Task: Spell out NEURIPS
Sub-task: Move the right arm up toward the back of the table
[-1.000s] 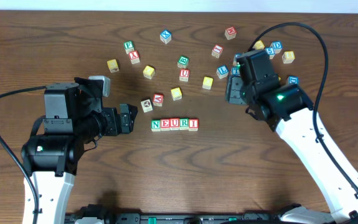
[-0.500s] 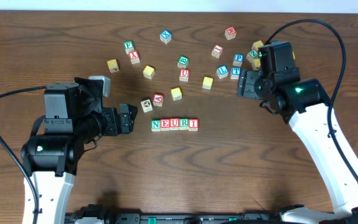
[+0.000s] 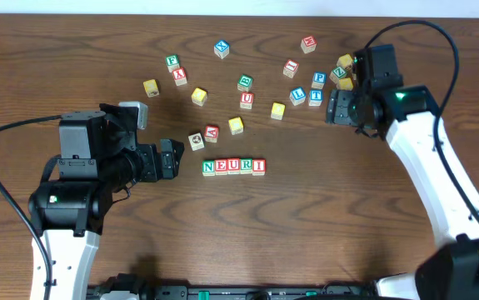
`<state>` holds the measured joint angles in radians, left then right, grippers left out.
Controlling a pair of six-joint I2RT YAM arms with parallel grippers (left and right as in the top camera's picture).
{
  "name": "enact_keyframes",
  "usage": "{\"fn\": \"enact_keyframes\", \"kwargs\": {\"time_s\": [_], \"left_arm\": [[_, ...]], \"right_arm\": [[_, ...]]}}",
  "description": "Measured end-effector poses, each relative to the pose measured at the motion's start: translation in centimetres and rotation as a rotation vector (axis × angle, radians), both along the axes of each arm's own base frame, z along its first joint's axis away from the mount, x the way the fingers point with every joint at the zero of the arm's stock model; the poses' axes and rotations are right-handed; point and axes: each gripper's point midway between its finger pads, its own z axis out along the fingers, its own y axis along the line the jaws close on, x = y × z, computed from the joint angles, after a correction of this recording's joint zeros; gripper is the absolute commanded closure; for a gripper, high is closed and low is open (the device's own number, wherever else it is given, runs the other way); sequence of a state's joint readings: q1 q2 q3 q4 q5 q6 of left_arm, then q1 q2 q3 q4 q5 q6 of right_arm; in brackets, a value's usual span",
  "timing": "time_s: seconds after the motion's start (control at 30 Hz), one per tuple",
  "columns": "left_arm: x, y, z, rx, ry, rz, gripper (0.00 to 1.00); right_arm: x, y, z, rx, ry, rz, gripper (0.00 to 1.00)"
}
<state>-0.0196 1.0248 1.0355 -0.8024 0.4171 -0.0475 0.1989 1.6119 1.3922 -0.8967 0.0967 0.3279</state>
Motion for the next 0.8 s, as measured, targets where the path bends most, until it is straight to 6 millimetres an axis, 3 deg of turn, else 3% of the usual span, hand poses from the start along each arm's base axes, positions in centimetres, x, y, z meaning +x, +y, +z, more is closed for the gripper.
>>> {"fn": "enact_keyframes", "kwargs": {"time_s": [0.23, 0.5, 0.63, 0.8], "left_arm": [[0.0, 0.0, 0.0, 0.0, 0.0, 0.0, 0.02], [0.0, 0.0, 0.0, 0.0, 0.001, 0.0, 0.02], [0.0, 0.0, 0.0, 0.0, 0.0, 0.0, 0.02], [0.0, 0.0, 0.0, 0.0, 0.0, 0.0, 0.02]], "right_arm": [[2.9, 0.7, 0.2, -0.009, 0.05, 0.007, 0.2], [7.8, 1.7, 0.9, -0.018, 0.09, 0.011, 0.19], [9.7, 2.3, -0.1, -0.016, 0.119, 0.023, 0.19], [11.2, 2.6, -2.8, -0.003, 0.154, 0.028, 0.19]]}}
